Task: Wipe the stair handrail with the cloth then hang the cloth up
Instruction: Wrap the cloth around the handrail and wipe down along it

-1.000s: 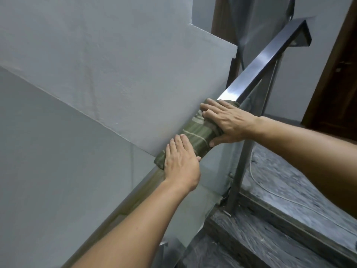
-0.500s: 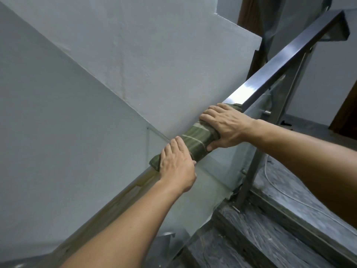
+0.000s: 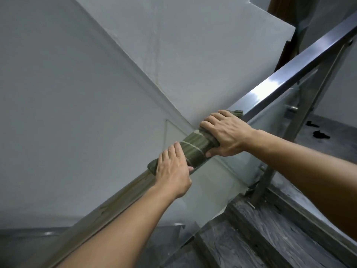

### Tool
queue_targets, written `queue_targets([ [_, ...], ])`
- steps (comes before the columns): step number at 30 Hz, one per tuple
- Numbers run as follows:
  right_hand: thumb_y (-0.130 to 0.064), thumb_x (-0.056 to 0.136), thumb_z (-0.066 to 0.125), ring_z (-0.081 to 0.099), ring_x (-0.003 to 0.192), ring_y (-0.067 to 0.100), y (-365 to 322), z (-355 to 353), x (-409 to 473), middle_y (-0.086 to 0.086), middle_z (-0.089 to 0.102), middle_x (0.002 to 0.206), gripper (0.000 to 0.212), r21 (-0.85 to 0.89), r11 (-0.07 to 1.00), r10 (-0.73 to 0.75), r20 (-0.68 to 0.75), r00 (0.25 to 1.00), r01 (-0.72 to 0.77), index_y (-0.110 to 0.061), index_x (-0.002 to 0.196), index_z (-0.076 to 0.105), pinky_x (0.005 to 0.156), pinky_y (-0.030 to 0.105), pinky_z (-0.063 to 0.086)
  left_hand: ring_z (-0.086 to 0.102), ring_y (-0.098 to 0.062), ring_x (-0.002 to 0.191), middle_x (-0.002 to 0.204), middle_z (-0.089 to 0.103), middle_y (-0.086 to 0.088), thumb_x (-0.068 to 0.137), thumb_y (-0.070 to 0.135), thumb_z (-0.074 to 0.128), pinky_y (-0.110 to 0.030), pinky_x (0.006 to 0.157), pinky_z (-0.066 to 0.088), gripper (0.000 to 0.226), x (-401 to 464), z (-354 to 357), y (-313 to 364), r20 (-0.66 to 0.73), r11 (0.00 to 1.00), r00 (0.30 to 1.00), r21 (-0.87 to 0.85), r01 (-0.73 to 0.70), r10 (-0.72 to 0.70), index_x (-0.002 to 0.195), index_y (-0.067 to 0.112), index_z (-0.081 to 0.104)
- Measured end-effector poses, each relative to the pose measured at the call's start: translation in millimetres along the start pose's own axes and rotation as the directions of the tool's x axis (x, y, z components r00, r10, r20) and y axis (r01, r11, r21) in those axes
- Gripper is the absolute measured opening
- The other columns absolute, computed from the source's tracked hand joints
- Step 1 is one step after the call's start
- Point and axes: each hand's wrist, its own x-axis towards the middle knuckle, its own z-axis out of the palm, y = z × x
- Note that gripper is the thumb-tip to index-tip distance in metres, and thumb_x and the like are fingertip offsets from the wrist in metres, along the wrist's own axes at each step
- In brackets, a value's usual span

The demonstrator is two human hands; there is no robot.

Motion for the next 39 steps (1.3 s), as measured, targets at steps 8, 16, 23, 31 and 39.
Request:
queue_targets([
  [8, -0.081, 0.065, 0.047, 0.053, 0.111, 0.027, -55, -5, 9, 0.005, 0.057, 0.122, 0.087, 0.014, 0.999, -0.052, 0.02, 0.998, 0.052, -0.02, 0.126, 0.046, 0.105, 0.043, 0.034, 0.032, -0.032, 0.132, 0.146, 0.03, -0.017, 0.091, 0.038, 0.053, -0.041, 0.112, 0.025, 0.079, -36, 2, -41, -0.002, 0.999, 0.999, 0.017, 0.047, -0.047, 0.145, 0.001, 0.01],
  [16, -0.082, 0.067, 0.044, 0.054, 0.108, 0.027, -130, -6, 21, 0.005, 0.058, 0.121, 0.085, 0.027, 0.996, -0.09, 0.019, 0.996, 0.089, -0.022, 0.126, 0.045, 0.103, 0.045, 0.038, 0.032, -0.031, 0.132, 0.145, 0.031, -0.017, 0.09, 0.037, 0.055, -0.04, 0.113, 0.024, 0.077, -84, 6, -102, -0.003, 0.997, 0.997, 0.017, 0.073, -0.073, 0.144, 0.002, 0.013],
  [23, -0.083, 0.066, 0.043, 0.053, 0.116, 0.025, -189, -7, 33, 0.001, 0.056, 0.128, 0.09, 0.142, 0.981, -0.145, 0.069, 0.987, 0.134, -0.026, 0.136, 0.04, 0.105, 0.045, 0.038, 0.033, -0.031, 0.132, 0.144, 0.034, -0.016, 0.09, 0.038, 0.055, -0.04, 0.112, 0.025, 0.075, -130, 10, -162, -0.007, 0.997, 0.997, -0.025, 0.079, -0.079, 0.144, 0.004, 0.016],
  [31, -0.073, 0.079, 0.044, 0.033, 0.138, 0.028, -217, -15, 39, 0.008, 0.04, 0.147, 0.087, 0.067, 0.98, -0.198, 0.168, 0.966, 0.189, -0.019, 0.144, 0.028, 0.115, 0.048, 0.022, 0.03, -0.033, 0.133, 0.146, 0.03, -0.018, 0.09, 0.037, 0.055, -0.041, 0.113, 0.023, 0.073, -146, 6, -190, 0.072, 0.995, 0.995, -0.068, 0.076, -0.071, 0.141, 0.002, 0.017],
  [39, -0.07, 0.076, 0.054, 0.053, 0.115, 0.027, -251, -14, 46, 0.006, 0.054, 0.128, 0.082, 0.078, 0.978, -0.202, 0.162, 0.966, 0.191, -0.022, 0.139, 0.034, 0.103, 0.046, 0.041, 0.03, -0.032, 0.133, 0.145, 0.031, -0.017, 0.09, 0.04, 0.055, -0.041, 0.112, 0.023, 0.078, -169, 10, -223, 0.068, 0.995, 0.994, -0.047, 0.09, -0.087, 0.145, 0.005, 0.012],
])
